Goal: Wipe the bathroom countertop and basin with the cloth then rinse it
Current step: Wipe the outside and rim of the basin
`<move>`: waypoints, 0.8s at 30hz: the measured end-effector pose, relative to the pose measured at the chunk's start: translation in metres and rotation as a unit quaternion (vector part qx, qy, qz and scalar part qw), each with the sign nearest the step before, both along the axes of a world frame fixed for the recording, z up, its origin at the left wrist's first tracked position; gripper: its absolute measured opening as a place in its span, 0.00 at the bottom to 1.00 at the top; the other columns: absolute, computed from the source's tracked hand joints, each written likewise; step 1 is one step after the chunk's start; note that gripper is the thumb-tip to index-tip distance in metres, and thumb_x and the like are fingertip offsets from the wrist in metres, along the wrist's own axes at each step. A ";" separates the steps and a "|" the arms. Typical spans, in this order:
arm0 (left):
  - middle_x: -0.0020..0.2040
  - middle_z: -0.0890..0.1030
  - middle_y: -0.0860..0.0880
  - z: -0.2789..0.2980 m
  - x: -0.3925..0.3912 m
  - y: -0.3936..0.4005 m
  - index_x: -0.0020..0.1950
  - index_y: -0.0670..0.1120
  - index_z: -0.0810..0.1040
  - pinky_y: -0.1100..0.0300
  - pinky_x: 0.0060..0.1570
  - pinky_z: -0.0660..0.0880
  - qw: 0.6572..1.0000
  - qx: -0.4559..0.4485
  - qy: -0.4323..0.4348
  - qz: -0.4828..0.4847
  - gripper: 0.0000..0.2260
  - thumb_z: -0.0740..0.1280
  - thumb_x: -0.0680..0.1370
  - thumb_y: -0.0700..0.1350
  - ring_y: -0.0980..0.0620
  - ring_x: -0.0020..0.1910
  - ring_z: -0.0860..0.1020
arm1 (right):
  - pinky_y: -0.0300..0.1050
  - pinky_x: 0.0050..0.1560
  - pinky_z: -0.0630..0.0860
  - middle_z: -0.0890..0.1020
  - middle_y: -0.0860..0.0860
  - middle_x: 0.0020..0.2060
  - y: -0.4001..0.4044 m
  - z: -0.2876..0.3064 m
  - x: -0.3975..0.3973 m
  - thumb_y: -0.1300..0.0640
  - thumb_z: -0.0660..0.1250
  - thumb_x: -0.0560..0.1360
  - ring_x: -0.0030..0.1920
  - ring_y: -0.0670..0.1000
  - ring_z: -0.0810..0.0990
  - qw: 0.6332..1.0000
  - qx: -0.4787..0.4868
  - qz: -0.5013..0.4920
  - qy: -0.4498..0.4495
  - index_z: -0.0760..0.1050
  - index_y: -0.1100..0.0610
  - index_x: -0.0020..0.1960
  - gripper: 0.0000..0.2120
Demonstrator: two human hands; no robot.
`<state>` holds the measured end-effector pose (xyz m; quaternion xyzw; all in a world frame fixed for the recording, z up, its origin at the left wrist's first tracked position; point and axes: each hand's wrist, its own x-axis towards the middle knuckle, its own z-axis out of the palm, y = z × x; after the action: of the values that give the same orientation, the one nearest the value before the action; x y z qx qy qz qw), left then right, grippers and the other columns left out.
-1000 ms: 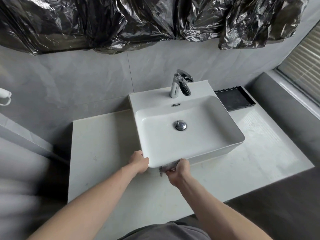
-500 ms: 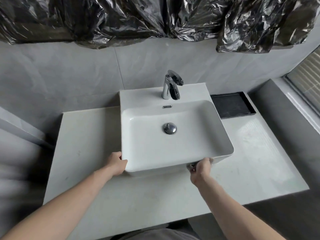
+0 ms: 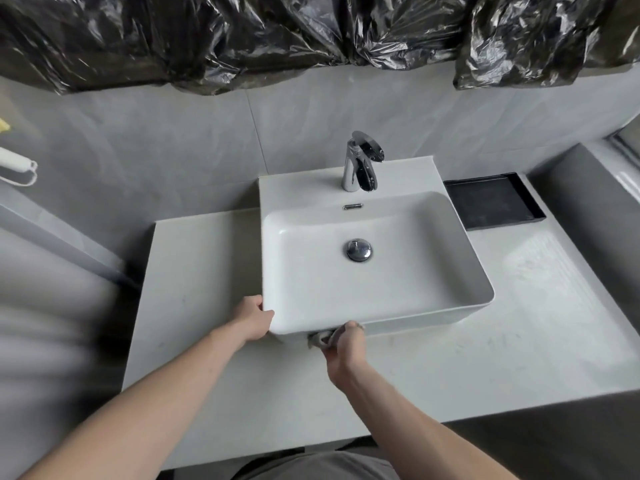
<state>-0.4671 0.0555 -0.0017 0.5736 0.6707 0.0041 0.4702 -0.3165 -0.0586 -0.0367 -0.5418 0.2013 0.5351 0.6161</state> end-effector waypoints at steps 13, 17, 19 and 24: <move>0.44 0.83 0.42 0.006 0.004 -0.003 0.44 0.45 0.79 0.47 0.43 0.84 0.999 -0.007 -0.050 0.014 0.05 0.65 0.76 0.37 0.42 0.43 0.83 | 0.41 0.31 0.71 0.76 0.51 0.33 0.001 0.006 -0.021 0.56 0.53 0.84 0.33 0.52 0.73 0.992 0.019 -0.106 0.060 0.73 0.52 0.42 0.16; 0.46 0.84 0.40 0.001 0.000 0.003 0.42 0.45 0.79 0.45 0.41 0.83 0.999 -0.008 -0.048 0.016 0.05 0.65 0.75 0.37 0.40 0.42 0.84 | 0.46 0.39 0.65 0.76 0.56 0.30 0.016 0.015 -0.075 0.65 0.51 0.77 0.28 0.53 0.70 0.985 0.090 -0.073 0.129 0.76 0.58 0.46 0.15; 0.47 0.84 0.39 -0.001 -0.001 0.004 0.43 0.45 0.79 0.43 0.42 0.84 0.999 -0.008 -0.047 0.020 0.05 0.65 0.75 0.37 0.39 0.46 0.85 | 0.47 0.38 0.63 0.77 0.58 0.33 0.015 0.023 -0.070 0.68 0.51 0.73 0.30 0.54 0.70 0.982 0.098 -0.071 0.145 0.78 0.60 0.41 0.17; 0.44 0.83 0.40 -0.006 0.000 0.004 0.48 0.40 0.81 0.47 0.39 0.83 0.999 -0.008 -0.038 0.018 0.05 0.66 0.76 0.37 0.42 0.38 0.82 | 0.50 0.41 0.75 0.81 0.60 0.43 0.000 0.024 -0.011 0.63 0.51 0.78 0.39 0.58 0.79 0.980 0.055 -0.124 0.145 0.78 0.59 0.47 0.16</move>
<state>-0.4670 0.0596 -0.0076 0.5572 0.6629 0.0290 0.4993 -0.3270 -0.0590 -0.0125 -0.3949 0.3246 0.5375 0.6707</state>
